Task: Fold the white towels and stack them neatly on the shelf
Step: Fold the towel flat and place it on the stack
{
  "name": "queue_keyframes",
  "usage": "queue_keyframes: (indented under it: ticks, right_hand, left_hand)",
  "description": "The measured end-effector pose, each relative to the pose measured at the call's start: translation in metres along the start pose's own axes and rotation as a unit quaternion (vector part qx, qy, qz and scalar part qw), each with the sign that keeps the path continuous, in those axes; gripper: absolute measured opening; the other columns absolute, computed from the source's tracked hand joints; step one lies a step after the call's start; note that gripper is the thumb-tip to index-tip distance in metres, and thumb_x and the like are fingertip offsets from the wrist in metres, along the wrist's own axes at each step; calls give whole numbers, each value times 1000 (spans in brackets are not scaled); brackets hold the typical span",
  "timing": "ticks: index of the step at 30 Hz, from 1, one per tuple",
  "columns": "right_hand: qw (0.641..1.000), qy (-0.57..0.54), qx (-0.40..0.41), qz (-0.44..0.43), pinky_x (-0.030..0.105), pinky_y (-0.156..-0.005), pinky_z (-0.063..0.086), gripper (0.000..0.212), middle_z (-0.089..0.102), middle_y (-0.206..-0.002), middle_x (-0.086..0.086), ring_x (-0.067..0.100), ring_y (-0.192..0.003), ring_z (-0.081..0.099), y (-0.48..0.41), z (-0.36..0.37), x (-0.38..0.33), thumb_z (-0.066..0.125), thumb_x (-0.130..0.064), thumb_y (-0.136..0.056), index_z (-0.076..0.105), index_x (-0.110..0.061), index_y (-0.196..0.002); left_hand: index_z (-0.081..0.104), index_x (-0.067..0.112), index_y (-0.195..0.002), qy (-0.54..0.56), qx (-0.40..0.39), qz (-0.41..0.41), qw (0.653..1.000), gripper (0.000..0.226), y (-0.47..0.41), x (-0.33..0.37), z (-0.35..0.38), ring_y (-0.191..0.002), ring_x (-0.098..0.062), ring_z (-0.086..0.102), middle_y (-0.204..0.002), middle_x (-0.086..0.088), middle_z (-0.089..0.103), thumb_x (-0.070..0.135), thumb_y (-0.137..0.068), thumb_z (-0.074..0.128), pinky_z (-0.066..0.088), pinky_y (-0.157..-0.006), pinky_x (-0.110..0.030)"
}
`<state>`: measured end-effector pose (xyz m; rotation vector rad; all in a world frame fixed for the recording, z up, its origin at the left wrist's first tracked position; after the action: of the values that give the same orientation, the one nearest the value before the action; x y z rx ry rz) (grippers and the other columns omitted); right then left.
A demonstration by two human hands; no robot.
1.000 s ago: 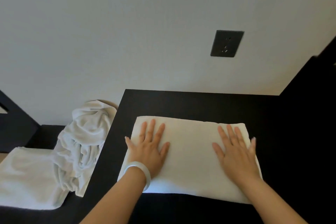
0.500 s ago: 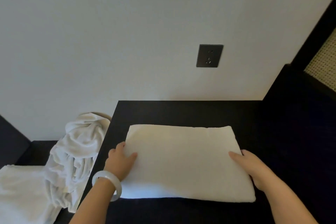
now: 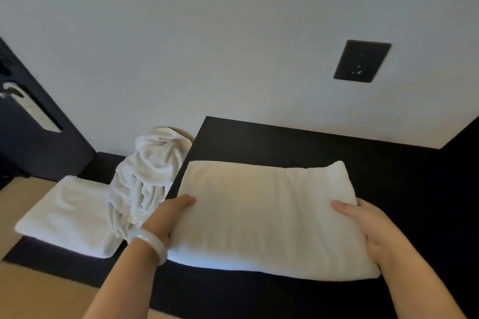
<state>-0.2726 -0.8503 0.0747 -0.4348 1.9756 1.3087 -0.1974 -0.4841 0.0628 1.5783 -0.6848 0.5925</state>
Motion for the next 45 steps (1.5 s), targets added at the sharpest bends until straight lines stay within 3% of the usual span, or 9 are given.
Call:
queue_keyframes:
  ticks: [3,6,17,23,29,34,38,42,45]
  right_hand:
    - [998,47,-21,-41,59,-98,45,47,62,-114,7,33,-104,61,5,36,-29,74,-32,-82,52,-23,-124]
    - [991,65,-68,-91,54,-94,46,36,61,-106,2,28,-99,60,19,87,-56,73,-30,-84,49,-28,-111]
    - [955,114,-220,-165,55,-94,46,34,64,-109,4,29,-101,62,102,318,-66,74,-25,-84,55,-26,-113]
    - [965,103,-216,-110,54,-90,50,45,67,-109,12,35,-97,64,128,427,-18,76,-21,-83,56,-15,-123]
    - [979,38,-194,-56,40,-66,49,34,65,-99,14,34,-84,63,123,496,28,69,-9,-88,52,-8,-118]
    - [983,-4,-181,-11,52,-91,51,39,69,-108,20,38,-99,65,89,532,52,68,-4,-87,57,-4,-124]
    - [983,-26,-179,32,56,-95,49,40,68,-112,22,40,-103,65,61,567,62,67,-1,-87,57,-3,-126]
    - [984,-19,-167,55,46,-80,53,41,68,-111,23,39,-100,65,38,601,75,65,4,-87,57,-2,-127]
    - [985,-29,-155,77,40,-69,51,41,69,-110,21,36,-94,66,24,623,87,63,6,-87,58,-2,-126]
  left_hand:
    - [54,24,-89,70,43,28,996,14,14,-3,-31,-92,-29,58,-100,-9,63,24,-88,68,45,-90,-44]
    - [63,20,-102,106,76,36,991,20,24,-8,-75,-102,-34,63,-107,-11,68,31,-87,69,46,-100,-51]
    - [72,8,-100,206,202,59,956,18,49,-58,-290,-83,-37,71,-88,-15,75,20,-86,72,56,-80,-50]
    - [72,9,-98,200,202,56,957,17,25,-94,-398,-82,-39,71,-86,-16,75,16,-83,75,57,-82,-53]
    - [74,12,-93,166,172,36,970,12,-29,-95,-464,-85,-39,71,-87,-15,75,16,-82,77,55,-86,-56]
    - [74,14,-94,116,152,6,982,15,-85,-86,-489,-82,-38,72,-85,-14,75,17,-80,79,55,-86,-55]
    - [72,18,-91,67,160,-7,985,13,-123,-76,-505,-83,-34,71,-84,-10,76,18,-80,79,55,-88,-49]
    - [70,23,-86,3,155,-13,988,7,-158,-68,-523,-84,-30,70,-89,-7,74,17,-85,73,53,-85,-38]
    - [71,23,-90,-35,136,-33,990,7,-192,-68,-539,-86,-30,70,-91,-6,75,19,-84,74,53,-90,-43]
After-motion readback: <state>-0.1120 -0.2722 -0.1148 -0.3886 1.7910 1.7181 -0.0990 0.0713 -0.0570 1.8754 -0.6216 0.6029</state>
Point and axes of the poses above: each hand's wrist, its own y-axis away from the middle knuckle, its own z-axis out of the palm, x = y × z, the point moved 4 cm from there along -y, towards the middle knuckle
